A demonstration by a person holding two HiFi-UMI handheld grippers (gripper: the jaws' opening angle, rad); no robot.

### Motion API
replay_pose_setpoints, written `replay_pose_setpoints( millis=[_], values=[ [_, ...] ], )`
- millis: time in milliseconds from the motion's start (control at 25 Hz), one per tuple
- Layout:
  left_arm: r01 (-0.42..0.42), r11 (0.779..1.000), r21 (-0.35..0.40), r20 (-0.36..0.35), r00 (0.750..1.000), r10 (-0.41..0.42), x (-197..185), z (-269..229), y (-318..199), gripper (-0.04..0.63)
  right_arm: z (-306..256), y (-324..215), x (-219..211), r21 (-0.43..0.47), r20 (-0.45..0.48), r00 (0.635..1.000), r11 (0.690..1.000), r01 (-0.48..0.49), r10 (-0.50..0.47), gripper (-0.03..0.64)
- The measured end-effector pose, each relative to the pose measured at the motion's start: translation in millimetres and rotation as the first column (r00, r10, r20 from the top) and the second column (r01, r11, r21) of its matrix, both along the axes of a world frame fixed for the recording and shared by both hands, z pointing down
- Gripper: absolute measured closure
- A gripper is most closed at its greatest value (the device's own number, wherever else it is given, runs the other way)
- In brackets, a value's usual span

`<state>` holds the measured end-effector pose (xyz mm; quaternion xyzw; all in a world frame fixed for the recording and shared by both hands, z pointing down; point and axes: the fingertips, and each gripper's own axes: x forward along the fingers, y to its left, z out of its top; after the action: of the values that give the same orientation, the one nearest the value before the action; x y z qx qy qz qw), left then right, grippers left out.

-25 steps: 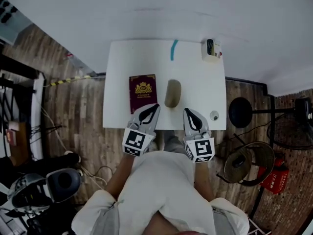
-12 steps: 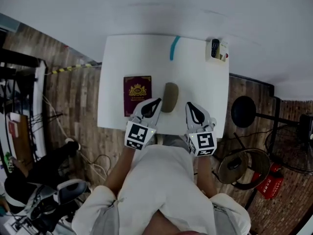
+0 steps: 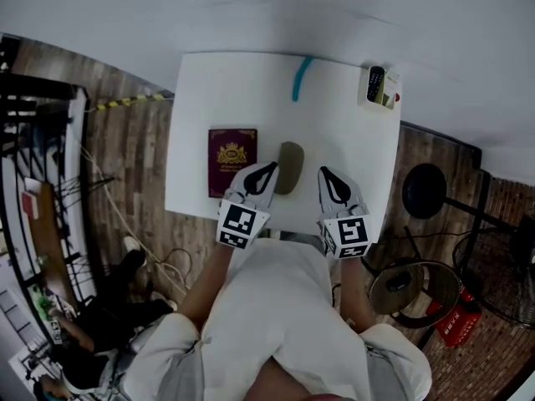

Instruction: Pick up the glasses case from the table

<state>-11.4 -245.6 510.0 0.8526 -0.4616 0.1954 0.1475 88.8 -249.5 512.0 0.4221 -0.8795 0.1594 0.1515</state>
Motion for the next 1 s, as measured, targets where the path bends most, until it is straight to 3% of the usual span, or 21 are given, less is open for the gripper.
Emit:
replay_pose_setpoints(
  millis=[360, 720, 1000],
  values=[
    [-0.001, 0.995, -0.097, 0.043, 0.999, 0.005, 11, 41, -4, 0.523, 29, -5, 6, -0.066, -0.013, 1.000, 0.998, 0.010, -0.011, 0.612],
    [-0.019, 0.984, -0.177, 0.047, 0.998, 0.028, 9, 84, -3, 0.464, 49, 6, 1, -0.115, -0.040, 0.997, 0.991, -0.064, 0.060, 0.612],
    [-0.015, 0.968, -0.249, 0.052, 0.998, 0.029, 10, 121, 2, 0.382, 65, 23, -1, -0.154, -0.080, 0.993, 0.984, -0.093, 0.081, 0.612]
  ],
)
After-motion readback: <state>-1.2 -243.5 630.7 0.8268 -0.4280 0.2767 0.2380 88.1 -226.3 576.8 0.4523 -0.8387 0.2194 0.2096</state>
